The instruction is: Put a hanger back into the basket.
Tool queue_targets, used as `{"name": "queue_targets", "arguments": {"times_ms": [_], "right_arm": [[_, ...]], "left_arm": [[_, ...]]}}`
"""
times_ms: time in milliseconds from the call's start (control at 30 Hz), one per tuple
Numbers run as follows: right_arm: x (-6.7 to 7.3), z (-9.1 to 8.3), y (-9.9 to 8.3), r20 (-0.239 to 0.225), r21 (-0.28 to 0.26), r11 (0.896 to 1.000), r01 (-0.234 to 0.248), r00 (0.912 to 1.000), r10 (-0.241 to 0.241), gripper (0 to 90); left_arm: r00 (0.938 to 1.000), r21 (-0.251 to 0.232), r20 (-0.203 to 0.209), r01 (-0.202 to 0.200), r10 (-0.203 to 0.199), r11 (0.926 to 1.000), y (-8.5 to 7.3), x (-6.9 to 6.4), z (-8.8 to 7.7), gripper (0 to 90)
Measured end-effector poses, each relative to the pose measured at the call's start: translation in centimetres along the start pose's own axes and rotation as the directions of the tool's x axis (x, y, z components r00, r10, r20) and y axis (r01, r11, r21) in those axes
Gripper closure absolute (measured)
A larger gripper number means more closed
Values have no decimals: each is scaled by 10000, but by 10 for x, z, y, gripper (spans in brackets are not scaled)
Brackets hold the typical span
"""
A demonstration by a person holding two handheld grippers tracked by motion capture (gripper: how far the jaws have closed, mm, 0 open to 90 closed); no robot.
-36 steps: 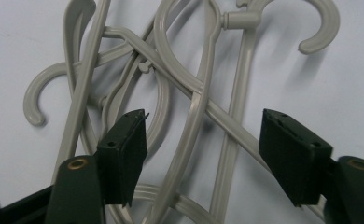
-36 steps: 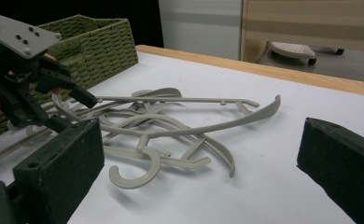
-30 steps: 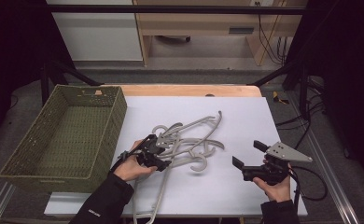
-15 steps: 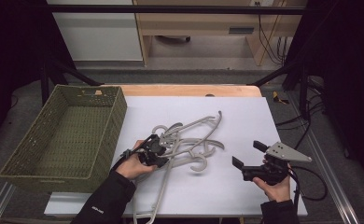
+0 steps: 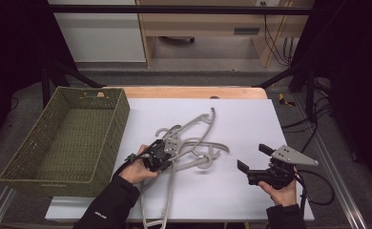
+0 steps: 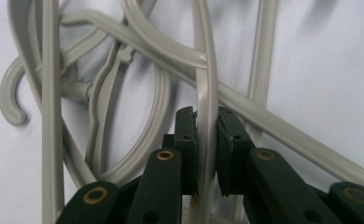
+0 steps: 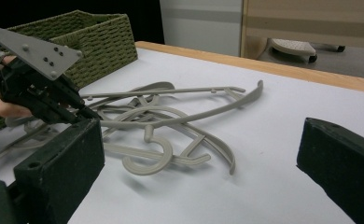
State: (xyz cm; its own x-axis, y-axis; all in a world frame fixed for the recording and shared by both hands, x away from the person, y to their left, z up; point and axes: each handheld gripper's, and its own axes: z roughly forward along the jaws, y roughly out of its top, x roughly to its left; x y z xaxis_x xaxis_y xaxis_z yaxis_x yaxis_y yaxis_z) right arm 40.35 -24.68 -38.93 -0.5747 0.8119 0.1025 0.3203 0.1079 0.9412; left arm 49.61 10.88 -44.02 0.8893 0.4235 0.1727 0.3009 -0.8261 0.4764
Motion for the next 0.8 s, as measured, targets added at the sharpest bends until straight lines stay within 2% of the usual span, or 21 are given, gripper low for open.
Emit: {"name": "queue_targets", "arguments": {"times_ms": [167,233,267,300,433,500,633,667,733,800], "right_arm": [[0,0,0,4,12,10000,-10,10000,10,10],[0,0,0,2,8,10000,-5,10000,5,10],[0,0,0,2,8,10000,-3,10000,3,11],[0,0,0,4,-3,10000,2,10000,-2,11],[0,0,0,9,0,10000,6,10000,-6,11],[0,0,0,4,-8,10000,0,10000,0,11],[-1,0,-1,5,0,10000,35,10000,-35,11],[-1,0,-1,9,11,10000,32,10000,-32,11],[-1,0,-1,-16,9,10000,58,10000,-58,11],[-1,0,-1,-8,12,10000,61,10000,-61,11]], "left_arm": [[9995,-442,113,292,-287,9986,1,-1,-3,818],[9997,-454,76,235,-232,9987,0,0,-6,818],[9996,-536,67,294,-291,9981,0,0,-7,818],[9988,-870,16,495,-495,9950,0,-2,-10,819],[9985,-1052,35,551,-551,9929,0,-2,-16,819],[9965,-1426,95,839,-834,9862,0,-3,-19,820],[9942,-1856,197,1076,-1058,9767,-1,-3,-30,819],[9927,-2018,291,1206,-1172,9720,-2,-4,-32,820],[9930,-2122,302,1183,-1144,9700,-3,-5,-38,820],[9923,-2373,345,1240,-1192,9635,-4,-7,-42,820]]}}
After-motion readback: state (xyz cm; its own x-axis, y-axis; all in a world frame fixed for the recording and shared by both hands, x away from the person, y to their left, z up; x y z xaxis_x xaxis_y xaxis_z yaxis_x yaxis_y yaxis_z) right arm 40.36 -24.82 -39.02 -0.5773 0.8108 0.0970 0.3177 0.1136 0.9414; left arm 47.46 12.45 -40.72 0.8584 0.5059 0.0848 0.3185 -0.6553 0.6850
